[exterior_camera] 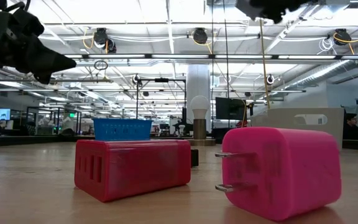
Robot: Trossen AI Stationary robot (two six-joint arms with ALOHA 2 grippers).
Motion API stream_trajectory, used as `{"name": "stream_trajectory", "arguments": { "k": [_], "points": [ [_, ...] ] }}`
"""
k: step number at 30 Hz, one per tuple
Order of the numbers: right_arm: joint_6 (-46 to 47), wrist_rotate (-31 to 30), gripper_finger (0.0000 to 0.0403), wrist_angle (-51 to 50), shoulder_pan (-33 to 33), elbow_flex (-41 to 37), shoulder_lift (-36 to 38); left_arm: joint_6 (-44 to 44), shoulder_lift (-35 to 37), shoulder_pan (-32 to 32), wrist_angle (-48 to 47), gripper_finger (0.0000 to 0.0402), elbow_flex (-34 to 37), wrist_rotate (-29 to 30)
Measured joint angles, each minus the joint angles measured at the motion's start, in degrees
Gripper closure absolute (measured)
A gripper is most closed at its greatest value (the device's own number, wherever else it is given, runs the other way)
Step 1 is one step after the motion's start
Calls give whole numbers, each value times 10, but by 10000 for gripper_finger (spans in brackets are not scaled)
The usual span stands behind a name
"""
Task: Pick & Place Office items
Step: Put the light blue charger adapter into the gray bin
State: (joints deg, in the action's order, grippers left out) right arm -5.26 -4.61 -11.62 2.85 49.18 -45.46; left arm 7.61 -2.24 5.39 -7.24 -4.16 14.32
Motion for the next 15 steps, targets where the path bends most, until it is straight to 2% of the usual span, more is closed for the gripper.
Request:
{"name": "stream_trajectory", "arguments": {
  "k": [4,15],
  "points": [
    [-10,-12,202,-6,2,-53,78,10,0,0,3,378,0,22],
    [-12,-13,202,3,2,-187,304,18,0,0,0,378,1,22]
  ]
}}
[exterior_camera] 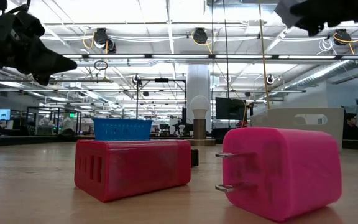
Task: Pick & Place Office items
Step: Put the light blue charger adapter into the gray bin
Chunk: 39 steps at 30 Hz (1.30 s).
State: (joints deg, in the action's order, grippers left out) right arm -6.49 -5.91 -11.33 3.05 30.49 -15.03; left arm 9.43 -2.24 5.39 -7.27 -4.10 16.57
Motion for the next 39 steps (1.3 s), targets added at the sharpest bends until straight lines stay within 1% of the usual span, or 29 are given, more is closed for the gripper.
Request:
{"name": "stream_trajectory", "arguments": {
  "k": [3,8,13,18,21,23,25,28,30,33,35,36,39],
  "points": [
    [14,-4,202,-1,0,-37,48,-8,0,0,-2,378,0,0],
    [26,-44,202,-2,0,-99,104,-13,0,0,-2,378,0,0],
    [41,-46,202,6,0,-150,142,-13,0,0,-2,378,0,0],
    [60,-50,202,33,0,-171,147,-13,0,0,-2,378,0,0],
    [59,-84,202,75,0,-169,131,-13,0,0,-2,378,0,0],
    [49,-120,202,80,0,-154,105,-13,0,0,-2,378,0,1],
    [45,-148,202,68,0,-126,59,-13,0,0,-2,378,0,5],
    [64,-201,202,0,6,-63,-32,-13,0,0,-1,378,0,5],
    [88,-213,202,-68,21,-15,-104,-13,0,0,-1,378,0,5],
    [126,-207,202,-163,54,44,-214,-11,0,0,-2,378,0,5],
    [135,-184,202,-209,77,68,-279,-5,0,0,-2,378,0,5],
    [134,-168,202,-225,90,75,-306,-3,0,0,-2,378,0,5],
    [123,-112,202,-230,125,86,-369,-3,0,0,-2,378,0,5]
  ]
}}
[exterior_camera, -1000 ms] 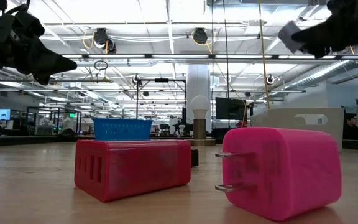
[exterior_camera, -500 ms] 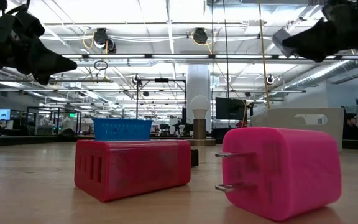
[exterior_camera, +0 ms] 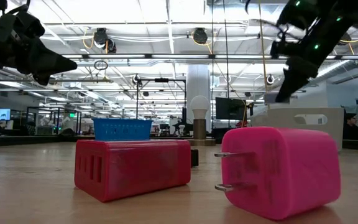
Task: Pick & Place Office items
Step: Put the light blue charger adapter into the gray bin
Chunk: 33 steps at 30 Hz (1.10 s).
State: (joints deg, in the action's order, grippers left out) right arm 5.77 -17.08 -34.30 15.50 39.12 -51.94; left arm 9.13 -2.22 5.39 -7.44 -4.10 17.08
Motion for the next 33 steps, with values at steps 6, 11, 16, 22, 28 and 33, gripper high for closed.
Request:
{"name": "stream_trajectory", "arguments": {
  "k": [6,11,16,22,28,33],
  "points": [
    [2,23,202,0,52,0,-67,0,0,0,0,378,0,0],
    [7,63,202,2,78,0,-106,0,0,0,0,378,0,0],
    [5,82,202,16,79,0,-149,0,0,0,0,378,0,0],
    [5,82,195,29,79,0,-180,1,0,0,-1,378,0,0],
    [6,82,77,28,79,0,-182,1,0,0,-1,378,0,0],
    [6,82,40,27,78,0,-159,1,0,0,-1,378,0,-1]
  ]
}}
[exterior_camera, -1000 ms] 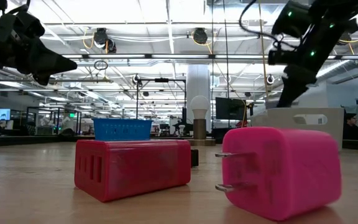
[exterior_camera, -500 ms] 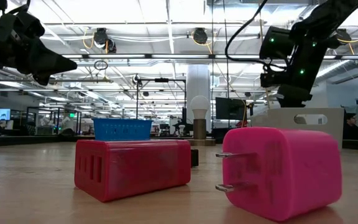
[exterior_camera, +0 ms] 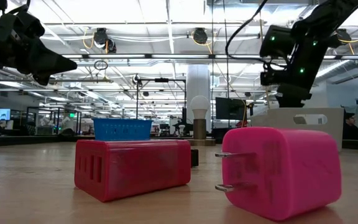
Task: Pick & Place Office items
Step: Put the light blue charger adapter into the gray bin, then put the dark blue charger adapter into the gray bin
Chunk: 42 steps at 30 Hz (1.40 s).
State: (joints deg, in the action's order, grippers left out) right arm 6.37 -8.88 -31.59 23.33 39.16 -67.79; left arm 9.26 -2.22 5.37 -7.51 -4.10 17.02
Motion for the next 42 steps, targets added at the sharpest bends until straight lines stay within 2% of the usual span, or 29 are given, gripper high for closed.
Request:
{"name": "stream_trajectory", "arguments": {
  "k": [3,7,11,13,15,19,23,27,32,34,42],
  "points": [
    [-7,0,46,1,-1,0,51,0,0,0,0,378,0,0],
    [-46,21,78,32,-17,-1,165,0,0,0,0,378,0,-1],
    [-60,92,119,172,-49,-45,304,1,0,0,0,378,0,-2],
    [-60,144,138,254,-65,-91,371,11,0,0,0,378,0,-2],
    [-56,171,158,325,-76,-143,429,18,0,0,0,378,0,-2],
    [-68,157,206,379,-82,-235,531,7,0,0,0,378,0,-8],
    [-100,116,269,396,-79,-302,607,2,0,0,0,378,0,-9],
    [-107,119,329,402,-79,-338,642,-1,0,0,0,378,0,-6],
    [-99,120,392,408,-80,-359,645,3,0,0,0,378,0,-2],
    [-85,122,398,401,-80,-367,645,2,0,0,0,378,0,-1],
    [-70,182,374,407,-81,-382,645,-11,0,0,0,378,0,1]
  ]
}}
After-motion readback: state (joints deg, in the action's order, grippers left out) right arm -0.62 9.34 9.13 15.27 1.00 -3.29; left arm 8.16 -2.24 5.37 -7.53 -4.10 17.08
